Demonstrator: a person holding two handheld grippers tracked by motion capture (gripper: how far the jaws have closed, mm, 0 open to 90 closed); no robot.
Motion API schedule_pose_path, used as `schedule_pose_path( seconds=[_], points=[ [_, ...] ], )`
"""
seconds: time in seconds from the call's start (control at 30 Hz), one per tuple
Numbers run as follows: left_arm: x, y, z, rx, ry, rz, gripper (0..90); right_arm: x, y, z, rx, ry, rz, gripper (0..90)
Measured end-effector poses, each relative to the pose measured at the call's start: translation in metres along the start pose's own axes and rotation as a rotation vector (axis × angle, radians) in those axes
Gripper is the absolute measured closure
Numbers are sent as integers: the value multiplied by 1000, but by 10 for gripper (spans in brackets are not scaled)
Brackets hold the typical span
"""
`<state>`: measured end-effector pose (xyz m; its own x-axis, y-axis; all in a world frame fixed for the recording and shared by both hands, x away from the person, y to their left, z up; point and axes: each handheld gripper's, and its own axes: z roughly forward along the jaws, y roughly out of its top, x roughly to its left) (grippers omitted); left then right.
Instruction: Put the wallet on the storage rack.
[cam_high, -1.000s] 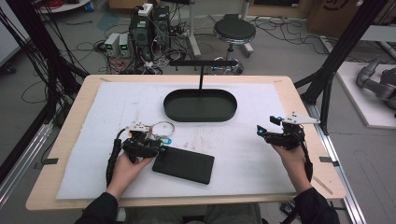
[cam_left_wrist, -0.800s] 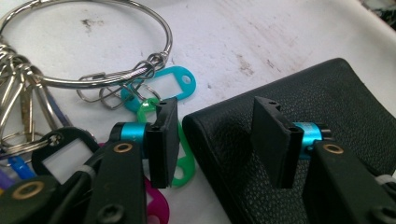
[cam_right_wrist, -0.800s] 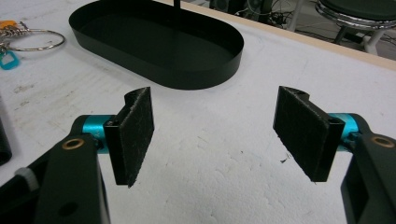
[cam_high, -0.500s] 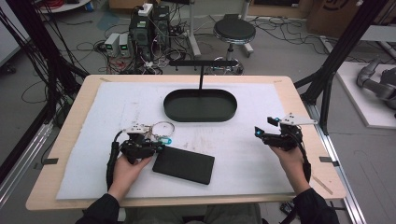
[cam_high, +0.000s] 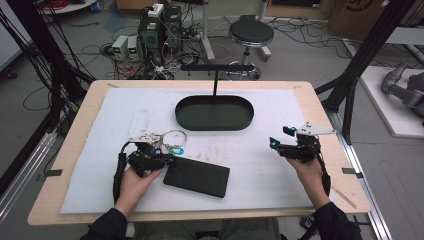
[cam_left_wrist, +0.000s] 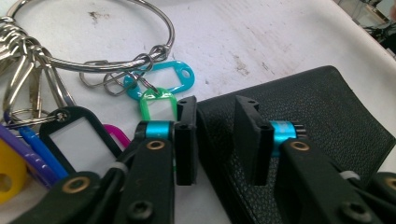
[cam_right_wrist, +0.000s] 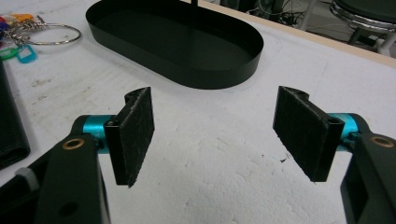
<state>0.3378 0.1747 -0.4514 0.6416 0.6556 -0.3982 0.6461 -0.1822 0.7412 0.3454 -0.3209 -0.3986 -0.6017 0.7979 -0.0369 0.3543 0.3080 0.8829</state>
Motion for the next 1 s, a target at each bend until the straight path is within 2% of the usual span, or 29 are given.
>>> schedule_pose_path(
  seconds=[0.17, 0.37, 0.4, 0.43, 0.47, 0.5, 0.57, 0.6, 0.63, 0.67, 0.7, 0.73, 0.77, 0.8, 0.83, 0.87, 0.9, 0.93, 0.97, 1.0],
  points=[
    [-2, -1, -2, -18, -6, 16, 805, 4, 1, 1, 1, 15, -2, 295],
    [-8, 1, -5, -56, -12, 63, 831, 15, 2, 4, -4, 53, -11, 295],
    [-11, 1, -6, -75, -16, 85, 834, 21, 3, 5, -10, 87, -11, 295],
    [-11, 1, -6, -75, -16, 85, 837, 21, 3, 5, -10, 87, -11, 295],
    [-12, 2, -7, -84, -18, 94, 840, 28, 4, 7, -11, 119, -14, 295],
    [-13, 2, -8, -93, -22, 105, 842, 28, 4, 7, -11, 119, -14, 295],
    [-15, 3, -10, -113, -26, 137, 845, 37, 5, 10, -8, 157, -21, 295],
    [-17, 3, -11, -123, -27, 156, 847, 45, 5, 12, -3, 200, -21, 294],
    [-18, 4, -12, -134, -27, 167, 847, 45, 5, 12, -3, 200, -21, 294],
    [-21, 4, -15, -164, -37, 198, 851, 54, 5, 16, 5, 243, -23, 293],
    [-21, 4, -15, -164, -37, 198, 851, 54, 5, 16, 5, 243, -23, 293],
    [-22, 3, -17, -172, -38, 213, 852, 63, 5, 19, 13, 285, -43, 291],
    [-24, 3, -18, -185, -41, 222, 852, 63, 5, 19, 13, 285, -43, 291],
    [-26, 2, -21, -206, -45, 249, 854, 72, 5, 23, 27, 325, -49, 285],
    [-26, 2, -21, -206, -45, 249, 854, 72, 5, 23, 27, 325, -49, 285],
    [-27, 2, -23, -221, -49, 268, 855, 78, 5, 27, 48, 373, -38, 278],
    [-27, 2, -23, -221, -49, 268, 855, 78, 5, 27, 48, 373, -38, 278],
    [-28, 1, -24, -225, -49, 276, 855, 83, 4, 32, 77, 422, -24, 275],
    [-29, 1, -24, -229, -51, 284, 855, 83, 4, 32, 77, 422, -24, 275],
    [-29, 1, -25, -234, -52, 290, 855, 89, 4, 36, 102, 455, -25, 275]
  ],
)
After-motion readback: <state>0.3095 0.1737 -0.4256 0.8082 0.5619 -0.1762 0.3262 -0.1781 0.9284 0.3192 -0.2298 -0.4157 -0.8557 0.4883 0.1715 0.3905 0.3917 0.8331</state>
